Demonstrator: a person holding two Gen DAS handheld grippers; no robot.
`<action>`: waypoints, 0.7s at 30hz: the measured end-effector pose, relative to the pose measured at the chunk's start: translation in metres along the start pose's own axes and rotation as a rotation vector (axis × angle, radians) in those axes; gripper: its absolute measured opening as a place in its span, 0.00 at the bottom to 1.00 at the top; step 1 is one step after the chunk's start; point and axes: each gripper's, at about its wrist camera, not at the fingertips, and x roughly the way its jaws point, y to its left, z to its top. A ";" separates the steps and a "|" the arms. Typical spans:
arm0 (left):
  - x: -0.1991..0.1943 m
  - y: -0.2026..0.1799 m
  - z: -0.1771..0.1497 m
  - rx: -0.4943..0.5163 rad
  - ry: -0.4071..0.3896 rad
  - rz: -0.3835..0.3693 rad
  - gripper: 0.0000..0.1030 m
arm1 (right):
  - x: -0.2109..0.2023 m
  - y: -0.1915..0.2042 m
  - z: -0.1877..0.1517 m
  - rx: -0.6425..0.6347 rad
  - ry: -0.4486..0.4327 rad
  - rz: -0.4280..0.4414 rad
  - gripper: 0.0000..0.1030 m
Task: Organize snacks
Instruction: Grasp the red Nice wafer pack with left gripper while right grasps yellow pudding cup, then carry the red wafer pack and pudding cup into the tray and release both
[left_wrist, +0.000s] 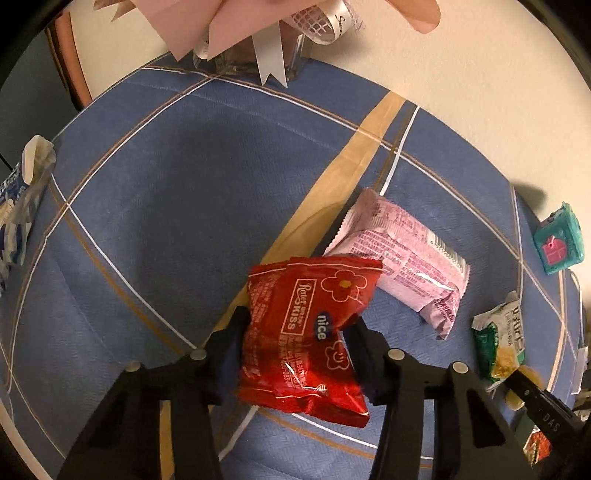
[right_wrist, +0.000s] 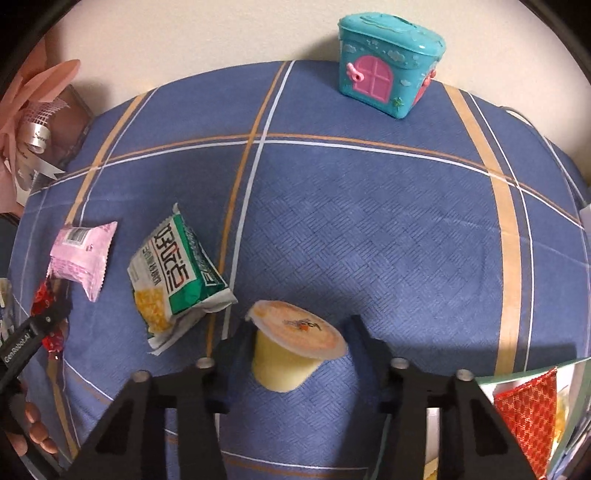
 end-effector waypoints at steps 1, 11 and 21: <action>0.000 0.000 0.000 -0.002 0.000 -0.006 0.50 | -0.001 -0.001 0.000 0.004 0.000 0.004 0.46; -0.023 -0.003 -0.005 0.006 -0.024 -0.017 0.48 | -0.015 -0.009 -0.016 0.025 -0.013 0.026 0.46; -0.065 -0.009 -0.023 0.030 -0.050 -0.035 0.48 | -0.058 -0.012 -0.053 0.046 -0.053 0.042 0.46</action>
